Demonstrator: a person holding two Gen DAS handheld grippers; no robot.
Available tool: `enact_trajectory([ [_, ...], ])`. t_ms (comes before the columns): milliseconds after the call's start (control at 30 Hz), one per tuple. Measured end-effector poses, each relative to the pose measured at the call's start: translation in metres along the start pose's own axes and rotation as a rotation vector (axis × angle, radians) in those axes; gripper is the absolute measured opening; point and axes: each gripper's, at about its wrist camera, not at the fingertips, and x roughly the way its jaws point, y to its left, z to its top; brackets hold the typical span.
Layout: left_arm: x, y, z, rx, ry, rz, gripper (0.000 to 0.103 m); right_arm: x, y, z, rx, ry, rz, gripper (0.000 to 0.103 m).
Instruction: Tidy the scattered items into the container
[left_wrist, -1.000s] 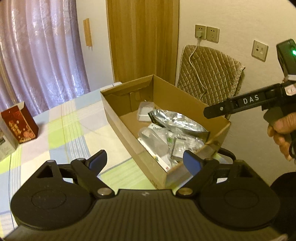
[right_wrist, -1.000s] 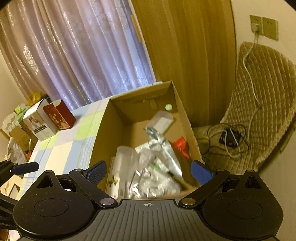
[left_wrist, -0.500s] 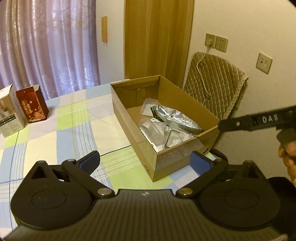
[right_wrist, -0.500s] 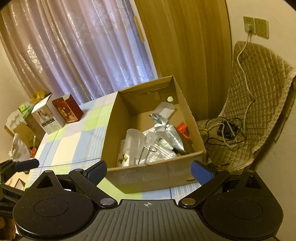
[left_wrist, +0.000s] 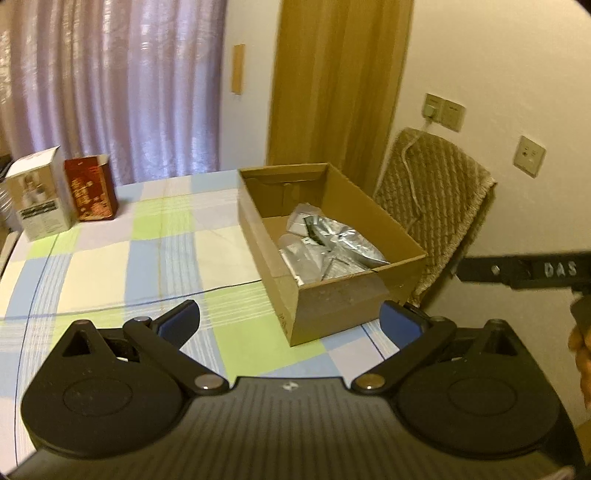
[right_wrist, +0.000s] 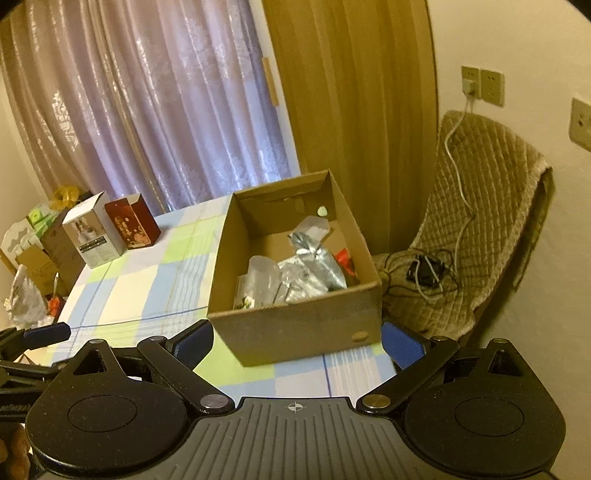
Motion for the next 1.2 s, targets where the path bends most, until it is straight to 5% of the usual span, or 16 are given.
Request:
enact_trajectory([
  [467, -0.001, 0.001, -0.015, -0.081, 0.067, 0.018, 0.102, -0.006, 0.005, -0.019, -0.019, 0.022, -0.016, 0.102],
  [1200, -0.002, 0.002, -0.017, -0.105, 0.057, 0.044, 0.102, -0.016, 0.016, -0.029, -0.05, 0.014, -0.058, 0.102],
])
